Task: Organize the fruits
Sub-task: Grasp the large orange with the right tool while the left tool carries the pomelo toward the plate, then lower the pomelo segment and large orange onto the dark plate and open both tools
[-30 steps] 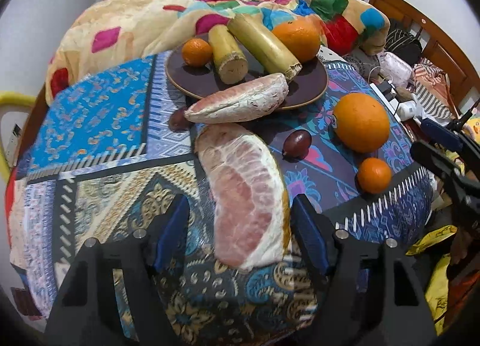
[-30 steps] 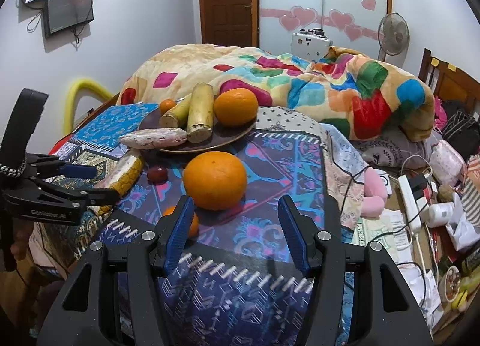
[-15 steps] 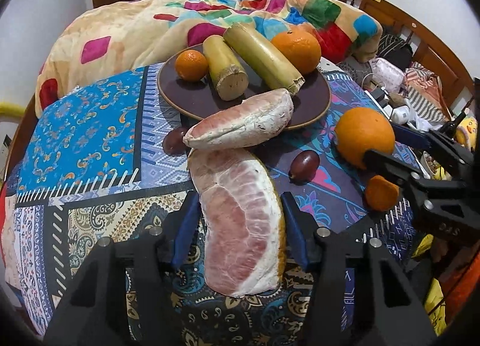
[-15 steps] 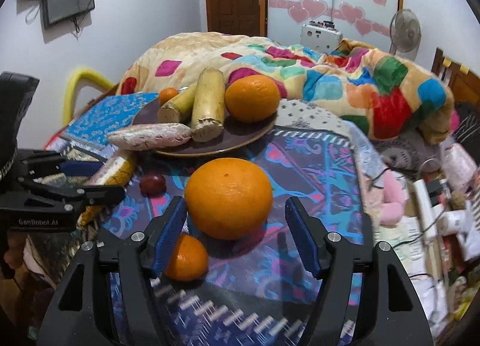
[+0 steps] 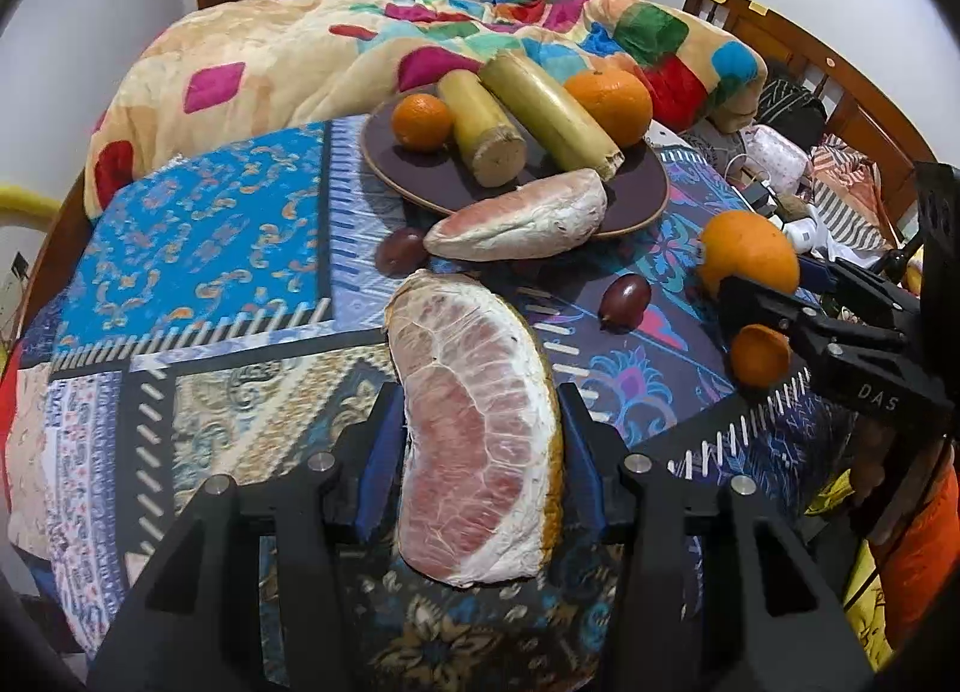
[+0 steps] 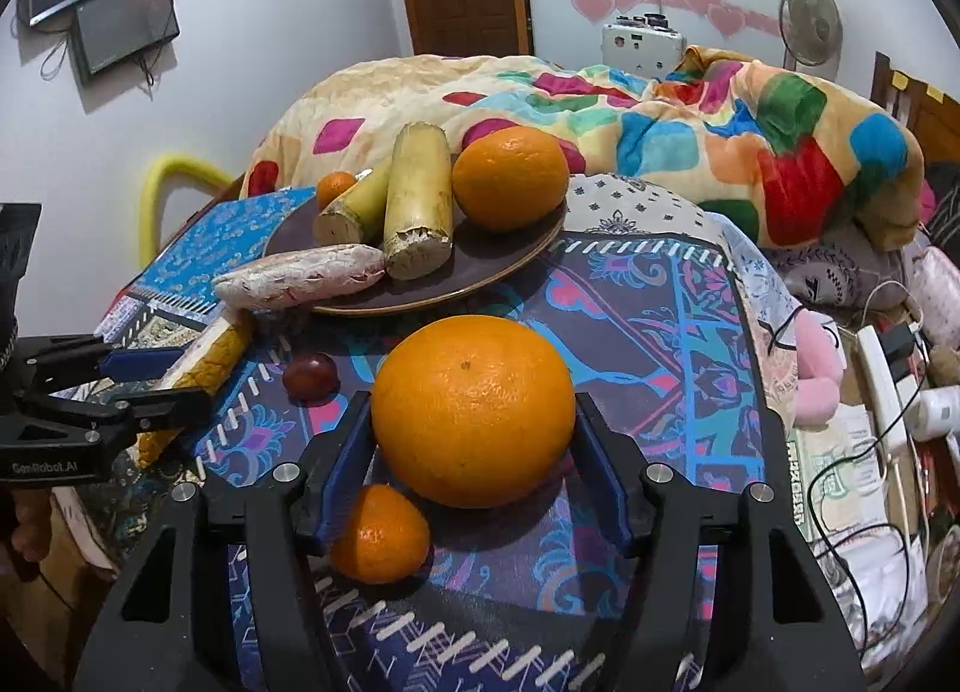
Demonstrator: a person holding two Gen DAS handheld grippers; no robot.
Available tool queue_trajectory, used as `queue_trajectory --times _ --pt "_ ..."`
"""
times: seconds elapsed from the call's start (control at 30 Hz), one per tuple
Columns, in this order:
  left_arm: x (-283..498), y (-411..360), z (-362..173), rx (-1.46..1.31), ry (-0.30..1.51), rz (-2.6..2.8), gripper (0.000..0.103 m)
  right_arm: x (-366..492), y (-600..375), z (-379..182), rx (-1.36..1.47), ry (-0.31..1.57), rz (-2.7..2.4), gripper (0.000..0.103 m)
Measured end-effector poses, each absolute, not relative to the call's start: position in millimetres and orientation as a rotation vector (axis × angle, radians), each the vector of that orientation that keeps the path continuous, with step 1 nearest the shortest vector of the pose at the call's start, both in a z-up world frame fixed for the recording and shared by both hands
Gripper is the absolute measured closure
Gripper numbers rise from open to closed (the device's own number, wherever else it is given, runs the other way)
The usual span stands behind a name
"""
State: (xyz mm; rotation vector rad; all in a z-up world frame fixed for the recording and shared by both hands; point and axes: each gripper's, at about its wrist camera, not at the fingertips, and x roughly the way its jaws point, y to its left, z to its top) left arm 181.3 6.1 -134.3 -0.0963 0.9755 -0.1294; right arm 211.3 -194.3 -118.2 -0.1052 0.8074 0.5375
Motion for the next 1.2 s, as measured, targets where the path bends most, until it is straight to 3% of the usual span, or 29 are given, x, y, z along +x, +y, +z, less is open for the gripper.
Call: queue_trajectory --times 0.63,1.2 --pt "185 22 -75 -0.091 0.822 -0.109 0.053 207 -191 -68 -0.096 0.664 0.527 0.043" --pt "254 9 -78 -0.038 0.803 -0.14 0.053 256 -175 -87 -0.134 0.696 0.506 0.043"
